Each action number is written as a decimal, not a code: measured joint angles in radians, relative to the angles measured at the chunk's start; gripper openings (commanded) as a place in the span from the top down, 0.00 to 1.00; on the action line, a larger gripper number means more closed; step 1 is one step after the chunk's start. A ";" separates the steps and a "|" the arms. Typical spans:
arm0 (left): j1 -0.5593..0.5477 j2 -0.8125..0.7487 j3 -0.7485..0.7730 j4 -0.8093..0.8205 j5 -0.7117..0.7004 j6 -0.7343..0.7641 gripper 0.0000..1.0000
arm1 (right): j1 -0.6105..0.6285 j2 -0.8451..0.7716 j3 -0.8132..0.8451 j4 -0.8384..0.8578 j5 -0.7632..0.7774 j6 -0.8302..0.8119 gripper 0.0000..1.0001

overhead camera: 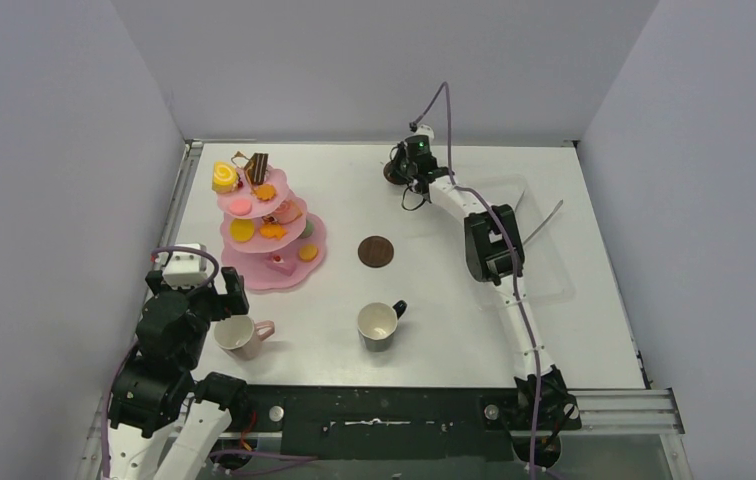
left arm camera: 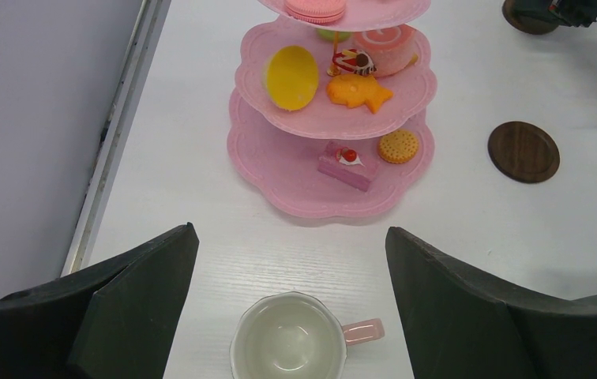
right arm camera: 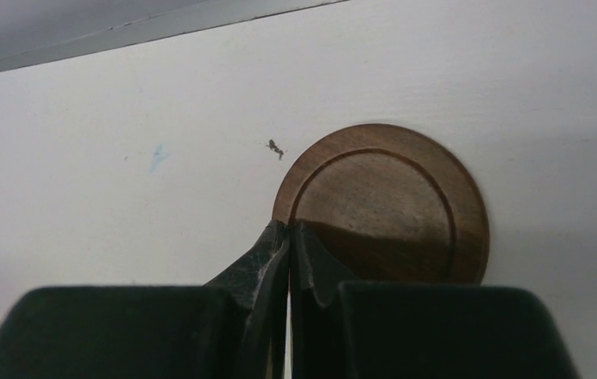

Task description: Serve the afternoon tea

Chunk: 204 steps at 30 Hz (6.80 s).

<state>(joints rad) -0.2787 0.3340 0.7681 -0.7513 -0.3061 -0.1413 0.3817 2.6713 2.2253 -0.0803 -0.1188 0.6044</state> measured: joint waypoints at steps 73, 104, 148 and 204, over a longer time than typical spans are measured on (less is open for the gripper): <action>-0.028 0.075 0.002 0.000 0.022 0.000 0.13 | 0.230 -0.584 -0.658 -0.324 -0.064 -0.046 0.61; -0.028 0.029 0.001 0.000 -0.020 0.016 0.13 | 0.195 -0.614 -0.803 -0.251 -0.103 -0.046 0.60; -0.026 0.013 0.001 0.000 -0.010 0.015 0.13 | 0.183 -1.209 -0.986 -0.531 -0.318 -0.960 0.34; -0.026 -0.001 0.000 0.000 -0.005 0.015 0.13 | 0.470 -1.102 -1.154 -0.579 -0.434 -1.620 0.87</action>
<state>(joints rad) -0.3042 0.3328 0.7677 -0.7513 -0.3111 -0.1261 0.8516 1.5692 1.0710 -0.6598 -0.5526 -1.0157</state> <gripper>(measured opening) 0.872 0.225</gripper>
